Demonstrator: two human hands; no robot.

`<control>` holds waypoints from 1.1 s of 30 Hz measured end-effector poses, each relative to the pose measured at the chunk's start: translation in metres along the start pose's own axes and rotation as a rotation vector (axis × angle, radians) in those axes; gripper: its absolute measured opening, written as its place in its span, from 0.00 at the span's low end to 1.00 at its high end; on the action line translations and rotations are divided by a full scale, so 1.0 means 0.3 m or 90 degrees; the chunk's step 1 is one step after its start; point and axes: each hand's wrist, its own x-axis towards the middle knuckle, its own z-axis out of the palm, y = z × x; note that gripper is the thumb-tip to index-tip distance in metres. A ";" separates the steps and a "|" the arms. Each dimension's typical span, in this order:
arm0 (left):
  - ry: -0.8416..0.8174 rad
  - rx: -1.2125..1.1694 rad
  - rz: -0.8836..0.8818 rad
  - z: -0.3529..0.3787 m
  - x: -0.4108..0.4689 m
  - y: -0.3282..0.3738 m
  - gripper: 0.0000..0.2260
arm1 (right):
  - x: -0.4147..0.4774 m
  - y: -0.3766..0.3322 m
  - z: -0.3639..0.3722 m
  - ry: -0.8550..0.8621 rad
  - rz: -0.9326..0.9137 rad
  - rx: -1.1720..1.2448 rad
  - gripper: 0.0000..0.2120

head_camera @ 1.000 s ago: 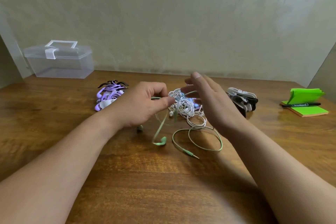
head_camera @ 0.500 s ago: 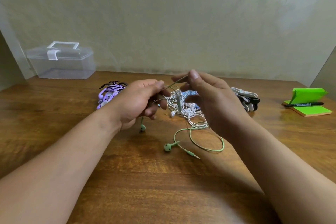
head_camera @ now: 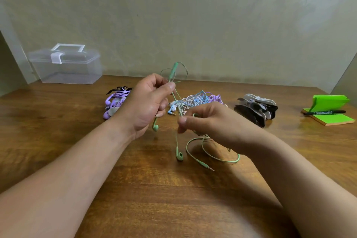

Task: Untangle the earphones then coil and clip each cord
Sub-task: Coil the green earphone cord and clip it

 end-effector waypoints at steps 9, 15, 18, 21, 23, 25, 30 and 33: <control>-0.079 0.035 0.023 0.036 -0.037 0.016 0.02 | 0.008 -0.007 0.000 -0.021 -0.015 0.179 0.20; -0.012 0.105 -0.005 0.035 -0.027 0.001 0.09 | 0.023 -0.017 0.022 0.036 0.071 0.349 0.10; 0.104 0.238 -0.008 0.012 -0.006 -0.023 0.11 | 0.013 -0.027 -0.007 0.072 0.118 0.255 0.14; 0.176 0.451 0.055 0.001 -0.003 -0.024 0.08 | 0.019 -0.030 -0.019 0.085 0.135 0.201 0.14; 0.200 0.518 0.120 0.009 -0.014 -0.018 0.10 | 0.028 -0.028 -0.017 0.089 0.162 0.204 0.13; 0.214 0.504 0.201 0.020 -0.026 -0.012 0.12 | 0.029 -0.022 -0.017 0.079 0.158 0.188 0.16; -0.004 0.335 0.291 0.042 -0.065 0.029 0.23 | 0.007 -0.022 -0.016 0.023 0.087 0.139 0.25; -0.179 0.392 0.326 0.050 -0.087 0.036 0.25 | 0.004 -0.021 -0.022 -0.040 0.089 0.168 0.23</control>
